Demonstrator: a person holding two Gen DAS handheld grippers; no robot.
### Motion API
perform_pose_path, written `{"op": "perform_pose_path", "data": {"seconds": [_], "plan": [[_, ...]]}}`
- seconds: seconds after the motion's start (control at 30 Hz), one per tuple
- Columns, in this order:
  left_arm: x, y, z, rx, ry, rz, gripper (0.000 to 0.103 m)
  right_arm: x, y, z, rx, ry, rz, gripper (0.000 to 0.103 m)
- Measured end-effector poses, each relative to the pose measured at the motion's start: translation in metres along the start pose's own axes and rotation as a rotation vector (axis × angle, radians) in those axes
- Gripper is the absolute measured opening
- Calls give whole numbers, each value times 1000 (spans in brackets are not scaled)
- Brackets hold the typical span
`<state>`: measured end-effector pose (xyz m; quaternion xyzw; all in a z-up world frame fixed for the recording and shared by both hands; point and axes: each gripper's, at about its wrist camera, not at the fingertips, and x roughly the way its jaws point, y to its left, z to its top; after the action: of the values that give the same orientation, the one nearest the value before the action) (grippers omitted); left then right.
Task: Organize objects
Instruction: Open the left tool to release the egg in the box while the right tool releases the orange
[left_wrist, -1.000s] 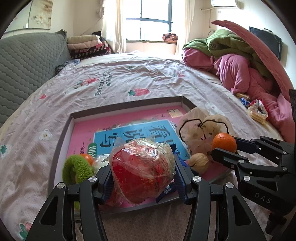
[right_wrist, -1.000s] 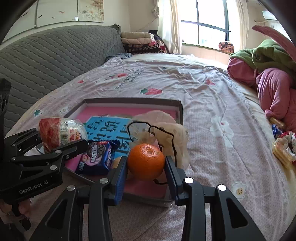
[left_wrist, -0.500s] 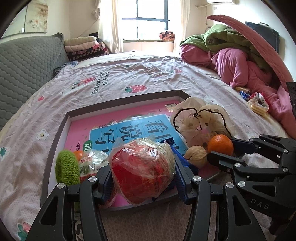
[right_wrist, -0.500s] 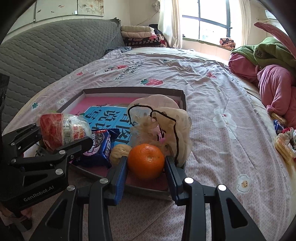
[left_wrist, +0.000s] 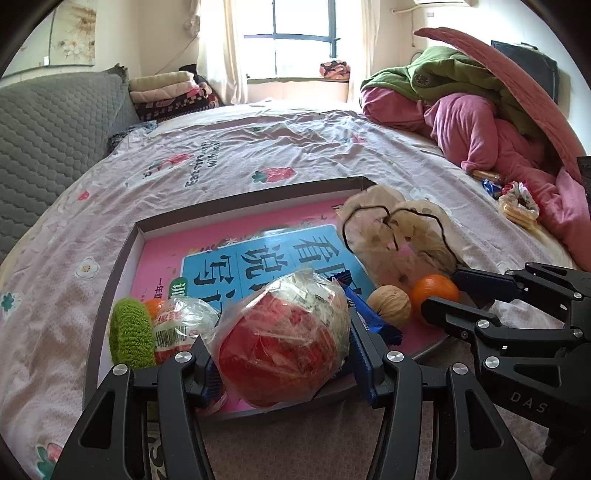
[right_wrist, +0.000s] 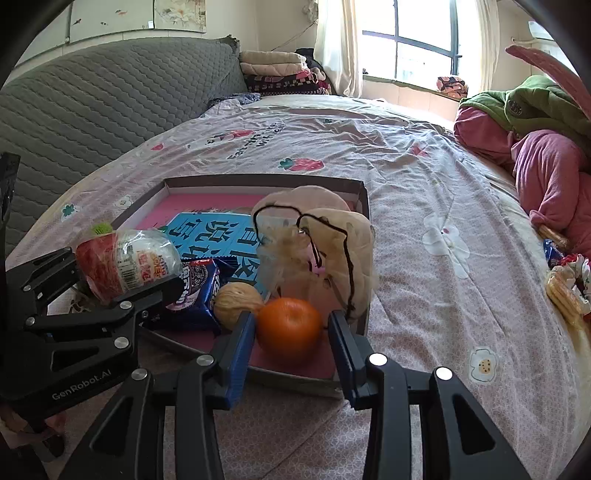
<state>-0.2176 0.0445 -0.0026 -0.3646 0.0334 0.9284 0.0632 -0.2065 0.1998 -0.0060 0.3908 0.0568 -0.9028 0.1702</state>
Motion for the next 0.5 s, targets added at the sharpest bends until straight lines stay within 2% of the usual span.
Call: {"op": "perform_pose_path", "data": {"seconds": [0.5], "plan": [[-13,6,6,-23,-10,18,69,-11,0,3,12,-33,-7,48]]}}
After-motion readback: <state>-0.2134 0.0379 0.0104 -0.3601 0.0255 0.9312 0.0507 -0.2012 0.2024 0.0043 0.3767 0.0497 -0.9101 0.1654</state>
